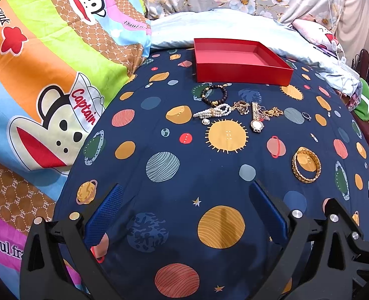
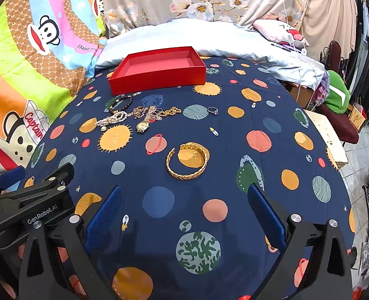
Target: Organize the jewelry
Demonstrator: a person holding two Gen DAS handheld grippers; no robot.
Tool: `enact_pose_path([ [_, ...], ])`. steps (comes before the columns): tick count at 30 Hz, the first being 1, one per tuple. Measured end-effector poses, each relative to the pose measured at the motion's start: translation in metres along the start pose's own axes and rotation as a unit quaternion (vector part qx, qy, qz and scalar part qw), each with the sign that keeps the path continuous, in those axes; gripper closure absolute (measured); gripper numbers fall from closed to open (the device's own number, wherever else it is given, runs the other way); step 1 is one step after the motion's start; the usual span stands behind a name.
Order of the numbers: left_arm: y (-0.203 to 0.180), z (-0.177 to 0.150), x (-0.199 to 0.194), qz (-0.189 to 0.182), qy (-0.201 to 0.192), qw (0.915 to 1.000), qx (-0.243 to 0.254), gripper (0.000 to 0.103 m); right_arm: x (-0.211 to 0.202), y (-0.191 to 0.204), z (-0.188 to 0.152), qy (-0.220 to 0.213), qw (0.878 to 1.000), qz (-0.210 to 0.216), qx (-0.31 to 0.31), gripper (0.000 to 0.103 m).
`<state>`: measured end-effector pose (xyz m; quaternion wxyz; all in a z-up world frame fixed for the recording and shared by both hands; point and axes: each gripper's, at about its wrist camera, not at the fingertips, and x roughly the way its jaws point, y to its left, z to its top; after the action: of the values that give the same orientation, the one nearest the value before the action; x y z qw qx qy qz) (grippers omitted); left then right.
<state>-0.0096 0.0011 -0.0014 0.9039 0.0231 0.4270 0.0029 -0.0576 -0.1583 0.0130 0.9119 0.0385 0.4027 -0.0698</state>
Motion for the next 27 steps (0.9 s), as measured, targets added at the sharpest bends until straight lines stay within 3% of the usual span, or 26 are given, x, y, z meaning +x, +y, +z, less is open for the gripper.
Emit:
enact_pose_path([
  [21,0.002,-0.005,0.010,-0.003,0.007,1.0000,0.001,0.005,0.002,0.000,-0.003,0.004,1.000,0.001,0.000,0.005],
  [27,-0.001,0.002,0.023,0.002,0.014,0.9999,0.000,0.005,0.019,-0.006,-0.005,0.018,1.000,-0.004,0.004,0.005],
])
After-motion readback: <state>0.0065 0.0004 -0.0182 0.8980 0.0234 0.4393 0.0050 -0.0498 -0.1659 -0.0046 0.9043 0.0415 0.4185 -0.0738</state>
